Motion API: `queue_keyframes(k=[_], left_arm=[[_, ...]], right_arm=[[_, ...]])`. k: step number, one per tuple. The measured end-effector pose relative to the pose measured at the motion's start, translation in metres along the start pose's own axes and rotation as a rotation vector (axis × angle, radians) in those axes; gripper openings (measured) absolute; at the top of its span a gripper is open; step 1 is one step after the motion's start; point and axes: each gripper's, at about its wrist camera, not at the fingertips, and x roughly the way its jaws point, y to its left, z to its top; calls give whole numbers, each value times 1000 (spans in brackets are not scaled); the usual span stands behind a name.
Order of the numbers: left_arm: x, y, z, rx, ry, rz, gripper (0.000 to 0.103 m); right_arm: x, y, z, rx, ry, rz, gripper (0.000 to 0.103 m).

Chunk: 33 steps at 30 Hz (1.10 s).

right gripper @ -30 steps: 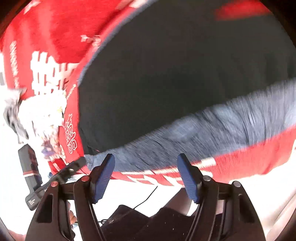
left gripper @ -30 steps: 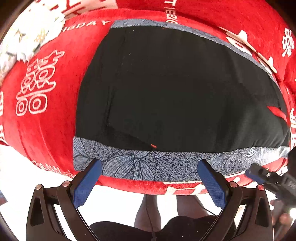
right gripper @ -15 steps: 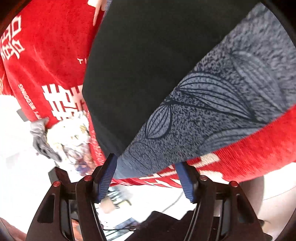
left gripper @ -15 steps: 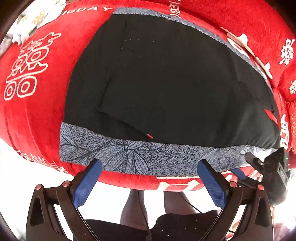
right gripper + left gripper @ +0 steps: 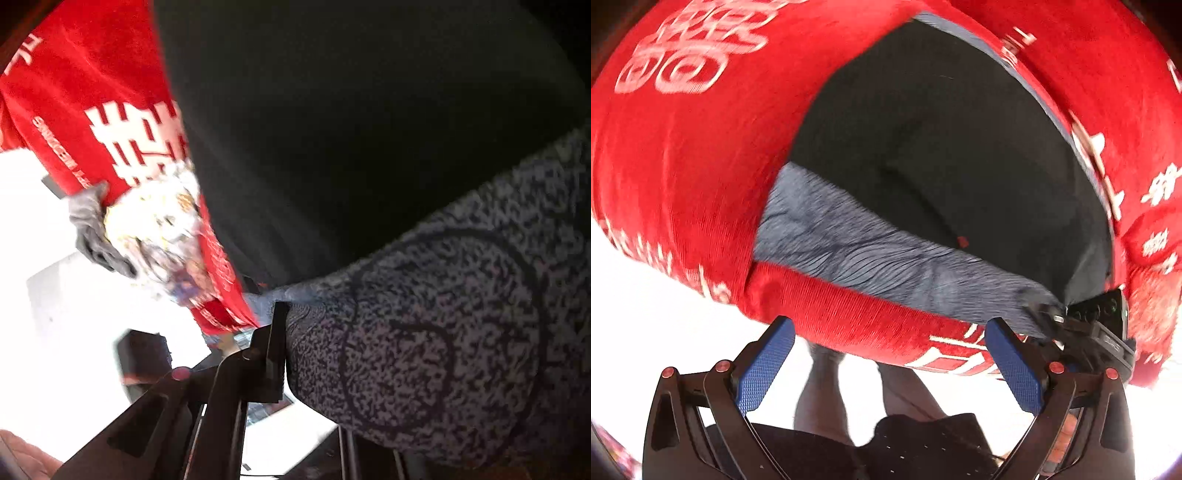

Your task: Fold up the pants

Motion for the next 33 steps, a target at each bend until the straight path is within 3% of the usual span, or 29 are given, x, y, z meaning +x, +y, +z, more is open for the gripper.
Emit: queue_keyframes(k=[7,11,14,16,17,20,24,28,33], left_arm=[[33,18,5,-145,19,-154,103],[42,14,20,-200,-34,-261,98],[37,8,30,-171,-62,-257,71],[33,5,33,-132,-55,-258,32],[33,5,35,-114,-39,-256,29],[29,11,37,-103,-27,-251,29],[20,3,42,-65,-8,-259,29],[17,-3,45,-19,17,-244,29],[8,-8,51,-18,25,-259,29]], right_arm=[[-2,-1,-16,60,33,80,7],[-5,15,-11,15,47,98,7],[-4,20,-9,-15,67,58,7],[-2,17,-9,-27,69,4,11],[-3,12,-10,-30,68,-32,11],[-16,-4,-10,-21,30,-123,24],[-56,-25,-13,44,-111,-137,44],[-90,-49,-16,140,-236,-45,44],[-91,-69,-24,230,-299,72,45]])
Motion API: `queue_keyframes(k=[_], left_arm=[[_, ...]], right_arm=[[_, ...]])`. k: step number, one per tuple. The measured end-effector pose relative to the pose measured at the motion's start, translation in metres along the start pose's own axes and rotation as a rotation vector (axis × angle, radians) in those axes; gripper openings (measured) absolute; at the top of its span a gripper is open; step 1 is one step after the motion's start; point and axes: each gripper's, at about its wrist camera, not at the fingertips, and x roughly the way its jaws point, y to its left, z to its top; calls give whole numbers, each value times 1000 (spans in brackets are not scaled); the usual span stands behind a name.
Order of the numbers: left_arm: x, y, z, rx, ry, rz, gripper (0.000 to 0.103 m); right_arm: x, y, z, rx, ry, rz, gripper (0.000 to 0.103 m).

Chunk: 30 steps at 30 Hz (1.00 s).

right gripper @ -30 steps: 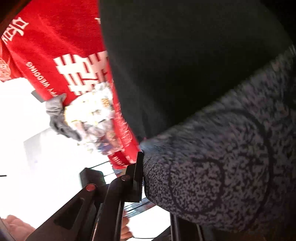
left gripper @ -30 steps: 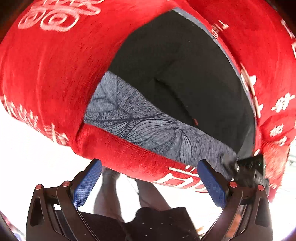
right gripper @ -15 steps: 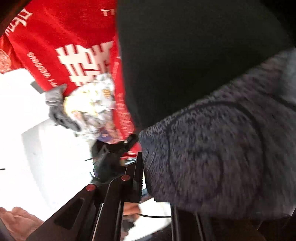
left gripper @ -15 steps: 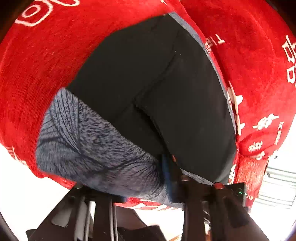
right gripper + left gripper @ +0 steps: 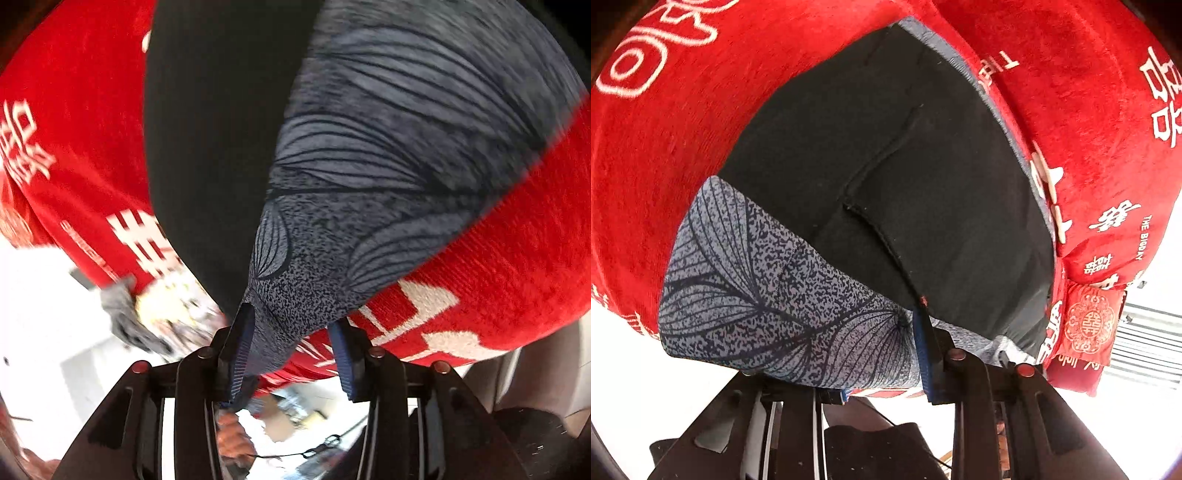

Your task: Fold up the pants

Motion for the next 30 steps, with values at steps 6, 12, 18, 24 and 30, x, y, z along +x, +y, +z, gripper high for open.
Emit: queue_keyframes(k=[6,12,18,24,30], left_arm=[[3,-5,4,37,24,31,29],[-13,-19,2,50,-5,51,29],[-50,-77,28,177,-123,19,29],[-53,-123,102,219,-296,113,65],[3,-123,178,171,-370,294,80]], right_arm=[[-20,-9,2,59,-68,67,5],[-46,44,3,-92,-59,-24,5],[-45,146,29,-302,-16,-68,5],[-7,236,106,-467,79,-151,5],[54,258,188,-526,154,-274,9]])
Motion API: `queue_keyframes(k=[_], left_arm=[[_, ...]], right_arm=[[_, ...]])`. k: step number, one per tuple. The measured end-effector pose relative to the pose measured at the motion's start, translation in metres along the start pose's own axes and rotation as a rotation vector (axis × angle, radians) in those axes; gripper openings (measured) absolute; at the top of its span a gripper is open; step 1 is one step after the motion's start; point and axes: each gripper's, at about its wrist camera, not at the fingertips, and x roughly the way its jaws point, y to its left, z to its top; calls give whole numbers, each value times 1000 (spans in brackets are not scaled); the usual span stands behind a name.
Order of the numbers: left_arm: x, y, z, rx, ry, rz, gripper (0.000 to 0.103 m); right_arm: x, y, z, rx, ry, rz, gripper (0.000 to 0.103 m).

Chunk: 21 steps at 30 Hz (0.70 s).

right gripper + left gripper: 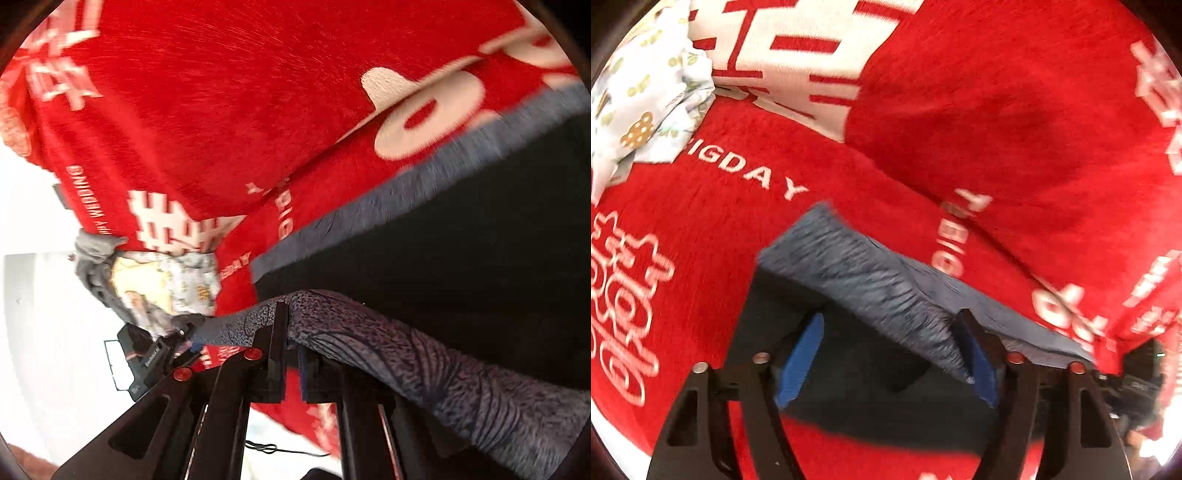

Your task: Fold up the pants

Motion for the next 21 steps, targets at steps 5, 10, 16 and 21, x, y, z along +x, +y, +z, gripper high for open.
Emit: queue_keyframes(k=[5,10,16,21], left_arm=[[70,8,12,-69,59,120,81],[52,0,30,-74,2,205,82],[2,-36,20,68,14,203,82],[4,-120,-48,259,174,35,82]], right_arm=[[53,-30,51,33,72,-132,13],[49,-49,57,93,69,-18,41],[-24,-32,54,18,-8,15,82],[-106,-61,28,2,-74,-74,82]])
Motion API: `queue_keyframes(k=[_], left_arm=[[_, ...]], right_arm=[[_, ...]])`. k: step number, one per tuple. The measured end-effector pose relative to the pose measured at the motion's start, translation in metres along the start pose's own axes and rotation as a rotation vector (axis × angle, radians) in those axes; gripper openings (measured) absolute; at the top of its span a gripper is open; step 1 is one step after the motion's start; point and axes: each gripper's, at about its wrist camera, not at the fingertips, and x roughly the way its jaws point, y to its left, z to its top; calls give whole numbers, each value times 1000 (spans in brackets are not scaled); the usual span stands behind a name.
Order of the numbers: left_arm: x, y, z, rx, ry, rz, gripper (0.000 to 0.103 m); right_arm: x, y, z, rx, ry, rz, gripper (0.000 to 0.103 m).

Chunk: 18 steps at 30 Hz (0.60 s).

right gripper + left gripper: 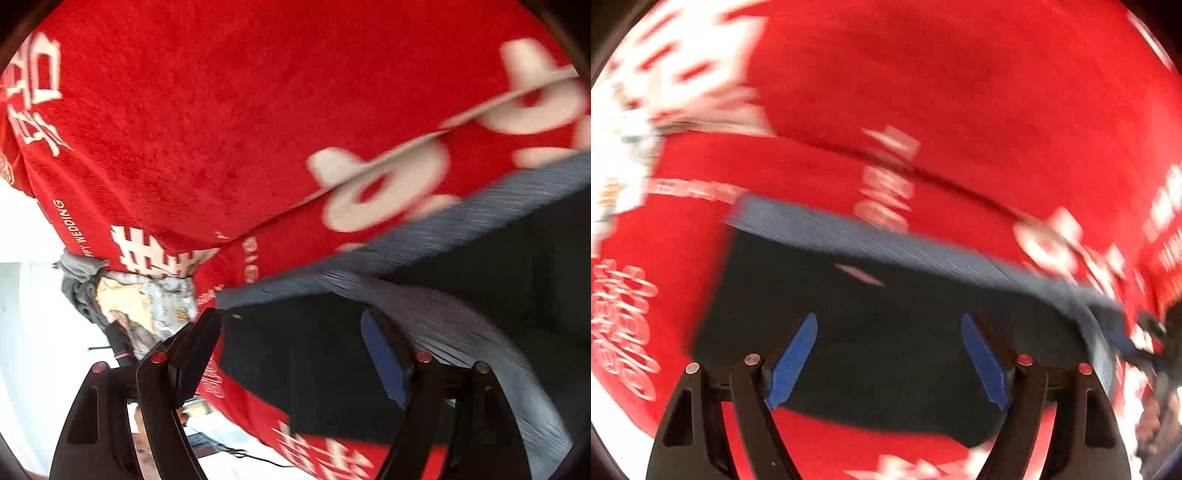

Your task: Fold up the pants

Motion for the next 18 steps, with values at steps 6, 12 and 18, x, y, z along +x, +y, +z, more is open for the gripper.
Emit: queue_keyframes(k=[6,12,18], left_arm=[[39,-142,-58,173,165,-220,82],[83,-252,-98,330,297,-308,82],[99,-282,-101,369,308,-328,82]], right_arm=[[-95,-111,-49,208,-49,-108,82],[-171,-205,-112,386,-103,-229,82],[-192,-255,-168,494,-153,-223,82]])
